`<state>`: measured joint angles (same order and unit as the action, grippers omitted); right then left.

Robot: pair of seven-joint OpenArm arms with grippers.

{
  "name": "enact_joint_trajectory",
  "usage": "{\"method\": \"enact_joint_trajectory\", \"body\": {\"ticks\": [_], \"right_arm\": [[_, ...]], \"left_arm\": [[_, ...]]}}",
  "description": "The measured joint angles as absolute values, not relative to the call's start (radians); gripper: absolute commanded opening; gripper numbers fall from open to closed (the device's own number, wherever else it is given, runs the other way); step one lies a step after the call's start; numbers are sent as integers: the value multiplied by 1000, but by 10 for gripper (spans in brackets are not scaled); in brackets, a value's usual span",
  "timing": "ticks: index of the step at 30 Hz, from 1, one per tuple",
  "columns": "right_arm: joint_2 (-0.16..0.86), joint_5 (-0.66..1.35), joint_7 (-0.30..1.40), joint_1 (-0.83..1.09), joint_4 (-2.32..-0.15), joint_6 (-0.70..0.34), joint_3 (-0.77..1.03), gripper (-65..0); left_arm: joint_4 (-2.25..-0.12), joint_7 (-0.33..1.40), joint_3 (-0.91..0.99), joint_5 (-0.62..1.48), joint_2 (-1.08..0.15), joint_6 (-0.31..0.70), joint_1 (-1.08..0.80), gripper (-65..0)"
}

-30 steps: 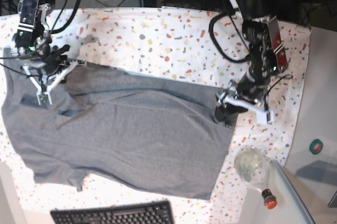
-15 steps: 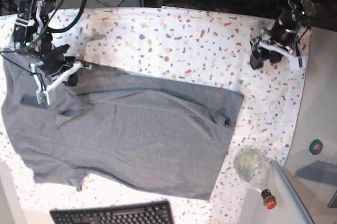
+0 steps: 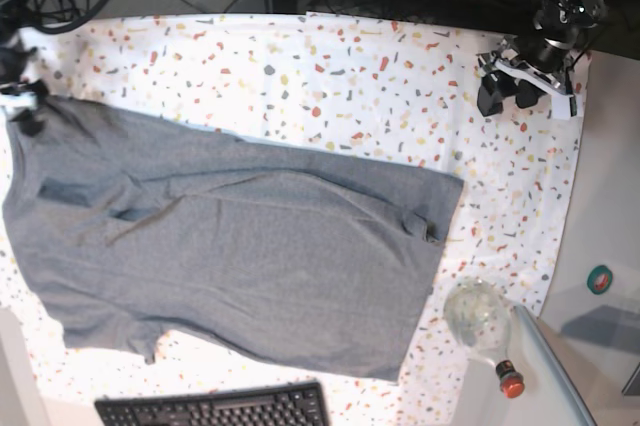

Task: Layout the t-shirt on the table in an organized manner, then fold the t-shirt properly
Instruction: 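Release the shirt with both grippers and raise them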

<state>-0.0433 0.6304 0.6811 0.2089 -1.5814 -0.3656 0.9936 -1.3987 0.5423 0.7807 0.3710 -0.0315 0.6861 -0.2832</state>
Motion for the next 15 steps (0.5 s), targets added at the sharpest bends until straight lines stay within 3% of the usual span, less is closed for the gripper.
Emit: {"method": "enact_joint_trajectory", "body": {"ticks": [1,6,15], "right_arm": [[-22,653,691,200,-1582,-356,1037,-285],[-28,711,849,214,-1584,-357,1118,-323],[-20,720,837,220,-1582,-360,1100,-323]], "left_arm": [[-1398,542,781,371,-41,686,-283,-202],[-1398,542,783,371,-59,686,-283,-202],[-1390,542,784,371,-61,686,-290,-202]]}}
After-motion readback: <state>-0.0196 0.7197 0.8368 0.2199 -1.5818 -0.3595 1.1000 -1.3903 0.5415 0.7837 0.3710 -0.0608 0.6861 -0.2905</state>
